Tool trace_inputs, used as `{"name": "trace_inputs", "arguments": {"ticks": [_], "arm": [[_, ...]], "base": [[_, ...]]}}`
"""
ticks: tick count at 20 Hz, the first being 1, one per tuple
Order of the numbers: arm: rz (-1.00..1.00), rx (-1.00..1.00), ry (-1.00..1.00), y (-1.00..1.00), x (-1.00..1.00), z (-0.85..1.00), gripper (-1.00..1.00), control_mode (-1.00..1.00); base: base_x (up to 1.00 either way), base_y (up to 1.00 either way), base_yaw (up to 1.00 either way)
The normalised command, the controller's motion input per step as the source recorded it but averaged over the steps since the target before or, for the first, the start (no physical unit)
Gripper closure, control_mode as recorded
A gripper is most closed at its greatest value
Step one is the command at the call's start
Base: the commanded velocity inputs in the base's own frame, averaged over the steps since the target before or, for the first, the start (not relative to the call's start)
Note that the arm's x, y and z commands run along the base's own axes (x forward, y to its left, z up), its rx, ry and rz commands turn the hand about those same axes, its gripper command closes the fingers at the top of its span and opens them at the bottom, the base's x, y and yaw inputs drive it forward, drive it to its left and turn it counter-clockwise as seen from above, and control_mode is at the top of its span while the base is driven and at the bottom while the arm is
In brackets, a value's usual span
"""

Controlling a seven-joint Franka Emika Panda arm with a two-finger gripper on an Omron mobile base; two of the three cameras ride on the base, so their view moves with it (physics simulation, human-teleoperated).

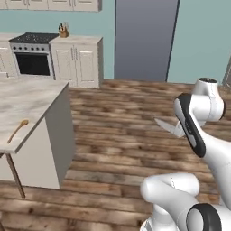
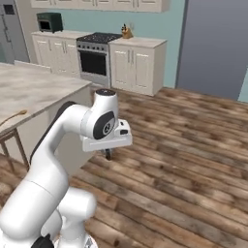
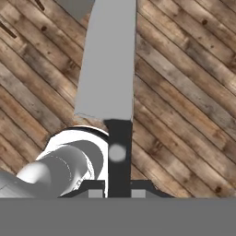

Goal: Pick up the metallic utensils from the counter and place them in the open drawer. Make sure not to pick up any wooden utensils.

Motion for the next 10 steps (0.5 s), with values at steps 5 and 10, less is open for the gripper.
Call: {"name": "trace_inputs", "arguments": {"ticks": [5, 10], "arm": [[0.0, 0.0, 0.0, 0.0, 0.0, 0.0, 1.0, 1.0], [0.0, 0.0, 0.0, 0.0, 0.0, 0.0, 1.0, 1.0]], "base": [[1.0, -0.36, 0.23], [1.0, -0.33, 0.32]]}}
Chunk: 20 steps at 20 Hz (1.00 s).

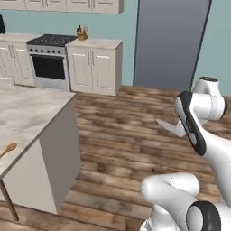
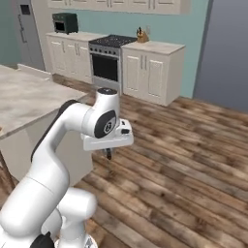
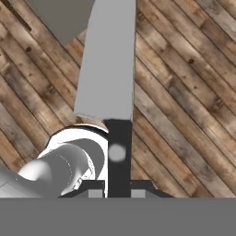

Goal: Pick up the metallic utensils from the counter and place them in the open drawer. Make sure not to pick up any wooden utensils.

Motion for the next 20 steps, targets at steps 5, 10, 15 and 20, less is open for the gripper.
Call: {"name": "trace_inputs", "arguments": {"ticks": [5, 10, 15, 20], "arm": [[0.0, 0.0, 0.0, 0.0, 0.0, 0.0, 1.0, 1.0], [0.0, 0.0, 0.0, 0.0, 0.0, 0.0, 1.0, 1.0], [0.0, 0.0, 0.0, 0.0, 0.0, 0.0, 1.0, 1.0], [0.0, 0.0, 0.0, 0.0, 0.0, 0.0, 1.0, 1.0]], "base": [[1.0, -0.31, 0.4], [1.0, -0.46, 0.45], [1.0, -0.5, 0.45], [1.0, -0.54, 0.47]]}}
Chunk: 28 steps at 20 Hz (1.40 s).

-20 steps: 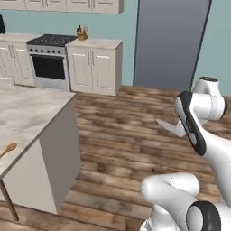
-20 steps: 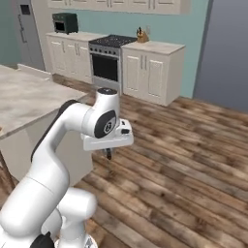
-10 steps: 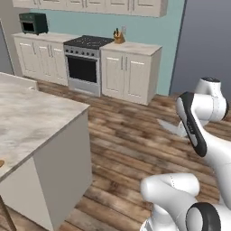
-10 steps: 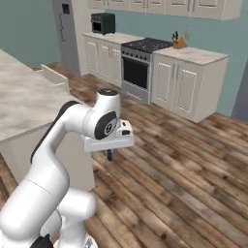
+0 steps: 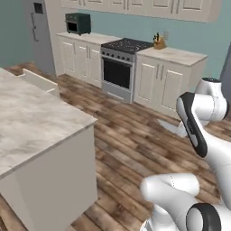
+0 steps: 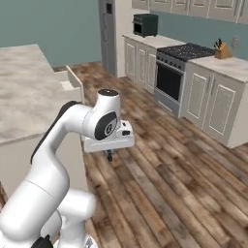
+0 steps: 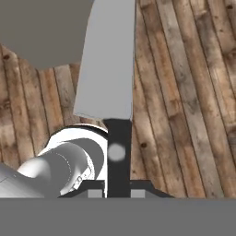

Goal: Pick up the metallic utensils from the counter and place them in the open drawer. Make sure not to pick up any wooden utensils.

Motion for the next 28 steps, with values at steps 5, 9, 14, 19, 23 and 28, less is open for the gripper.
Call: {"name": "trace_inputs", "arguments": {"ticks": [5, 9, 14, 19, 23, 28], "arm": [[0.0, 0.0, 0.0, 0.0, 0.0, 0.0, 1.0, 1.0], [0.0, 0.0, 0.0, 0.0, 0.0, 0.0, 1.0, 1.0], [0.0, 0.0, 0.0, 0.0, 0.0, 0.0, 1.0, 1.0], [0.0, 0.0, 0.0, 0.0, 0.0, 0.0, 1.0, 1.0], [0.0, 0.0, 0.0, 0.0, 0.0, 0.0, 1.0, 1.0], [0.0, 0.0, 0.0, 0.0, 0.0, 0.0, 1.0, 1.0]], "base": [[1.0, -0.58, 0.48], [1.0, -0.62, 0.47], [1.0, -0.62, 0.45], [0.99, -0.51, 0.44], [0.96, -0.29, 0.41], [0.86, -0.25, 0.37]]}}
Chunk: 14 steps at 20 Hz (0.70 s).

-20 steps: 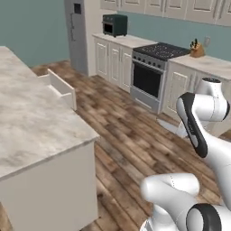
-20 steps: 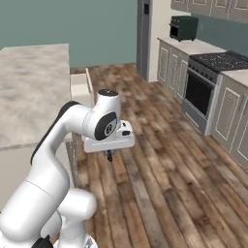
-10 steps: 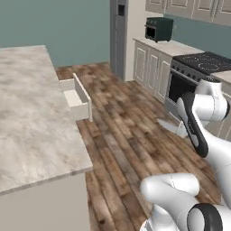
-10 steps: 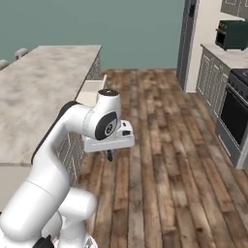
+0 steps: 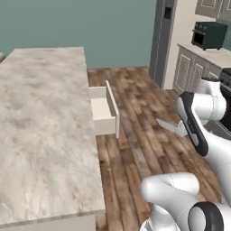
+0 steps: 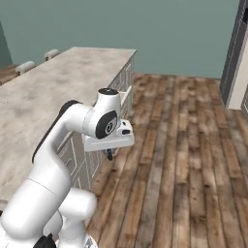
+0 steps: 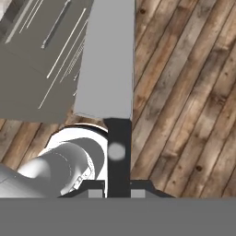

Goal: Pick up the metallic utensils from the counter and place them in the open drawer. Make sure not to pick up any wooden utensils.

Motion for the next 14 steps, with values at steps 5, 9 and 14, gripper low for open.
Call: {"name": "trace_inputs", "arguments": {"ticks": [5, 9, 14], "arm": [[0.0, 0.0, 0.0, 0.0, 0.0, 0.0, 1.0, 1.0], [0.0, 0.0, 0.0, 0.0, 0.0, 0.0, 1.0, 1.0], [0.0, 0.0, 0.0, 0.0, 0.0, 0.0, 1.0, 1.0]], "base": [[0.75, -0.42, 0.36], [0.78, -0.43, 0.34], [0.75, -0.37, 0.32]]}}
